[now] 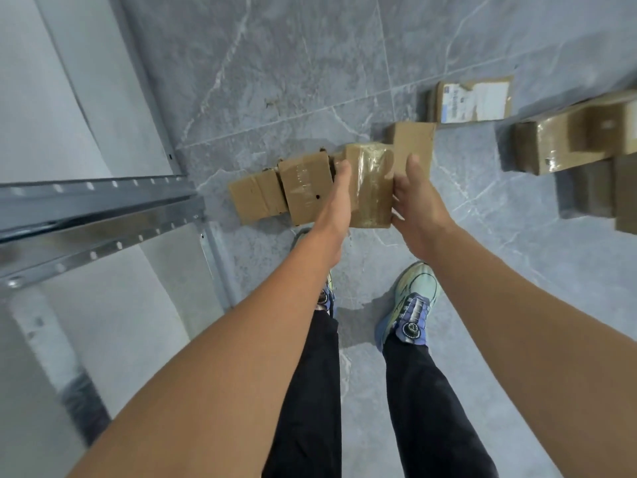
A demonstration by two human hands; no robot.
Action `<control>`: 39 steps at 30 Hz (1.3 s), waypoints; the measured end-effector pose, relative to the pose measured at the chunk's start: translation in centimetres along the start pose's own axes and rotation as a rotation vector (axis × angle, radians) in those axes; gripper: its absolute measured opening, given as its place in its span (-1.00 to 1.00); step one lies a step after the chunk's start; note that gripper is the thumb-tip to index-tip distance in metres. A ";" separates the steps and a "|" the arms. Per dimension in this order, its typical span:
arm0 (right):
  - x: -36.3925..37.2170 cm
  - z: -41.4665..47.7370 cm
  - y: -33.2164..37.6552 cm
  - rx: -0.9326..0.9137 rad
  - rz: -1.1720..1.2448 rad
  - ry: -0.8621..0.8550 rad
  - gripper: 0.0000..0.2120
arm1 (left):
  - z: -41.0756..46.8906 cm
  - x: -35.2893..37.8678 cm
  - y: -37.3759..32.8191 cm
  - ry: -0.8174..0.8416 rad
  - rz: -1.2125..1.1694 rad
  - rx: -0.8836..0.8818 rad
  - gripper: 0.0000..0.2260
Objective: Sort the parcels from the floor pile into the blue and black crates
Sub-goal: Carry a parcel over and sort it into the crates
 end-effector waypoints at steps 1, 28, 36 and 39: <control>-0.4 -1.5 0.8 -0.004 0.015 0.005 -0.42 | -1.3 0.1 -0.8 0.012 0.005 0.013 -0.40; -22.4 -54.2 26.8 -0.626 0.310 -0.117 -0.43 | -55.0 14.5 -26.1 0.293 0.285 0.660 -0.60; -25.9 -63.9 23.5 -0.703 0.529 -0.333 -0.53 | -61.9 18.2 -25.8 0.514 0.459 0.727 -0.55; -27.3 -67.0 21.1 -0.702 0.631 -0.437 -0.47 | -64.9 19.6 -24.6 0.633 0.551 0.742 -0.58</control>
Point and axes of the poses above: each hand's wrist, its own z-axis towards the middle knuckle, its own x-axis out of the palm, y = z × x, the point moved 6 cm from there along z, towards the middle knuckle, and after that the axes turned 7 degrees about -y, right-handed, at the moved point
